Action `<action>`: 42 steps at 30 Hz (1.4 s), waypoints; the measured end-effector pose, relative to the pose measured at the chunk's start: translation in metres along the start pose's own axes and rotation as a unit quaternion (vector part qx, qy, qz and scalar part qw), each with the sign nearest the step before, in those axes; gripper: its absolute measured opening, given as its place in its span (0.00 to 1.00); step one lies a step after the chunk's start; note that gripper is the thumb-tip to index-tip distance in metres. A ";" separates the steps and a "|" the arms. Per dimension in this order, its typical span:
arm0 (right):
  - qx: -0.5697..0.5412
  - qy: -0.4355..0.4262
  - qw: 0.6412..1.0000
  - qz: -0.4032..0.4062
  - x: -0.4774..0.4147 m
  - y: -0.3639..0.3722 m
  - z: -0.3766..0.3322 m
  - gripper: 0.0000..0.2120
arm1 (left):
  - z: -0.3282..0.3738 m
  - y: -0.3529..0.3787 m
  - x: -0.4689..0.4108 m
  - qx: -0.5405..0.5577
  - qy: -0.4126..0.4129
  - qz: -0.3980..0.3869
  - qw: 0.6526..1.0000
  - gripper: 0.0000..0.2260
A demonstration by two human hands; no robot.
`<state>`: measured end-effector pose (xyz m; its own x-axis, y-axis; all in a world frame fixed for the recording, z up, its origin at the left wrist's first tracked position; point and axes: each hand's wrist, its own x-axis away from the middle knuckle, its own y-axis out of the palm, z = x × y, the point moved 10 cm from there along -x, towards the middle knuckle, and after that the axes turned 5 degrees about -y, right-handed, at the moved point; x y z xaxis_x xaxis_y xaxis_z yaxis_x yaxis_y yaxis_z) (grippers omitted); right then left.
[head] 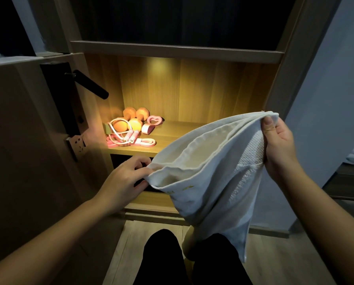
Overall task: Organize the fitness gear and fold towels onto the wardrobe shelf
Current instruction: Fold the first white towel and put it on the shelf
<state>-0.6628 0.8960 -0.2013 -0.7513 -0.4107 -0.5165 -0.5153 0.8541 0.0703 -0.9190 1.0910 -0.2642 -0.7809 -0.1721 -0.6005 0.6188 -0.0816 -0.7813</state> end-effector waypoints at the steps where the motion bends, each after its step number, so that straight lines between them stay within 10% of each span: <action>1: 0.000 0.003 1.000 0.004 0.000 -0.003 0.001 0.17 | 0.007 -0.001 0.000 0.004 0.019 0.003 1.000 0.14; 16: 0.019 0.050 0.997 0.052 -0.004 -0.034 0.013 0.11 | 0.023 0.008 0.002 -0.051 0.098 -0.191 0.975 0.23; 26: 0.058 -0.043 0.996 0.059 -0.093 -0.039 -0.068 0.10 | 0.023 -0.132 -0.119 0.037 0.014 -0.092 0.995 0.24; 36: 0.060 0.006 0.993 0.098 -0.135 -0.068 -0.059 0.13 | 0.113 -0.156 -0.143 -0.136 0.218 -0.080 0.963 0.20; 42: 0.033 0.057 0.995 0.070 -0.123 -0.043 -0.041 0.13 | 0.112 -0.135 -0.146 0.048 0.091 -0.124 0.987 0.17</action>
<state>-0.5649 0.8963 -0.1063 -0.8576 -0.3167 -0.4053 -0.3768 0.9232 0.0760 -0.8788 1.0169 -0.0522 -0.9067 0.0430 -0.4197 0.4046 -0.1932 -0.8939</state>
